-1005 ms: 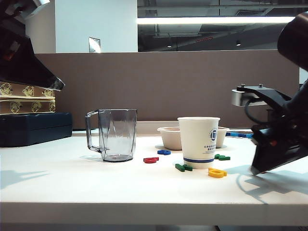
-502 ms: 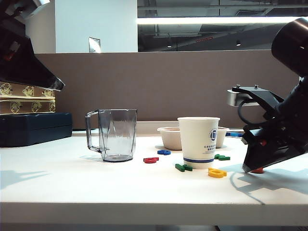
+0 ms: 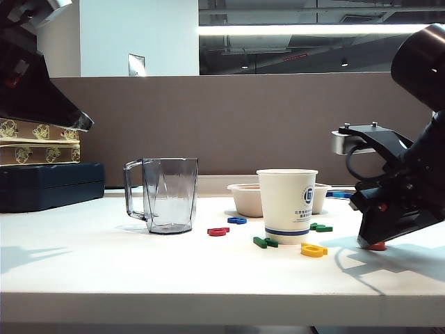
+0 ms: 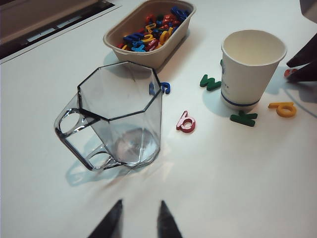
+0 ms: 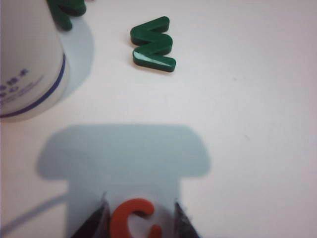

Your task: Pick up the letter "c" and put it in the paper cup.

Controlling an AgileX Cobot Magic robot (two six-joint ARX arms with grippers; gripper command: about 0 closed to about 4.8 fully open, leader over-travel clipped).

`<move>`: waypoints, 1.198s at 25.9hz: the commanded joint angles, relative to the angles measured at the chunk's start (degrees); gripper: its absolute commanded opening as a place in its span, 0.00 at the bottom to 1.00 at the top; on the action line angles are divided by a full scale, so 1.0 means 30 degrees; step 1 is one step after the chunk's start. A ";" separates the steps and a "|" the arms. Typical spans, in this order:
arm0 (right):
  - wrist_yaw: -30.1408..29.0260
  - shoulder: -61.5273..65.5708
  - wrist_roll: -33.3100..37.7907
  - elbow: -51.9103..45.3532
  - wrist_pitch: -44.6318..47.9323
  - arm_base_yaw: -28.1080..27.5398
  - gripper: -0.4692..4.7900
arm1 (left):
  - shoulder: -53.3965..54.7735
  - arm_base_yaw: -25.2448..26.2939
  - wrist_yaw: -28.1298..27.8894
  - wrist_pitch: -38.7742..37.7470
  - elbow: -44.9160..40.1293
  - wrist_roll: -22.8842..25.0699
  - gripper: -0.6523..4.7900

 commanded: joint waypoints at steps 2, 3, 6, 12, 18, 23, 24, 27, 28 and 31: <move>0.0525 0.0219 -0.0015 -0.0233 -0.1712 -0.0036 0.35 | -0.0036 -0.0007 0.0051 0.0233 0.0066 0.0029 0.28; 0.0517 0.0219 -0.0007 -0.0233 -0.1705 -0.0036 0.35 | -0.0036 -0.0007 0.0051 0.0233 0.0066 0.0029 0.28; 0.0517 0.0219 -0.0015 -0.0233 -0.1698 -0.0036 0.35 | -0.0036 -0.0007 0.0051 0.0233 0.0066 0.0015 0.28; 0.0517 0.0219 -0.0015 -0.0226 -0.1668 -0.0036 0.35 | -0.0036 -0.0007 0.0051 0.0233 0.0066 0.0007 0.28; 0.0525 0.0211 -0.0015 0.0131 -0.1661 -0.0036 0.35 | -0.0036 -0.0007 0.0058 0.0233 0.0066 0.0007 0.28; 0.0517 0.0175 -0.0015 0.0568 -0.1880 -0.0036 0.35 | -0.0036 -0.0007 0.0058 0.0233 0.0066 0.0000 0.28; 0.0525 0.0160 -0.0015 0.0648 -0.1960 -0.0036 0.35 | -0.0036 -0.0007 0.0058 0.0233 0.0066 0.0000 0.28; 0.0525 0.0153 -0.0015 0.1042 -0.2368 -0.0036 0.35 | -0.0036 -0.0007 0.0066 0.0233 0.0066 0.0000 0.28; 0.0525 0.0160 -0.0015 0.1158 -0.2441 -0.0036 0.35 | -0.0036 -0.0007 0.0058 0.0233 0.0066 0.0000 0.28; 0.0517 0.0153 -0.0007 0.1362 -0.2455 -0.0036 0.35 | -0.0036 -0.0007 0.0058 0.0226 0.0066 0.0000 0.28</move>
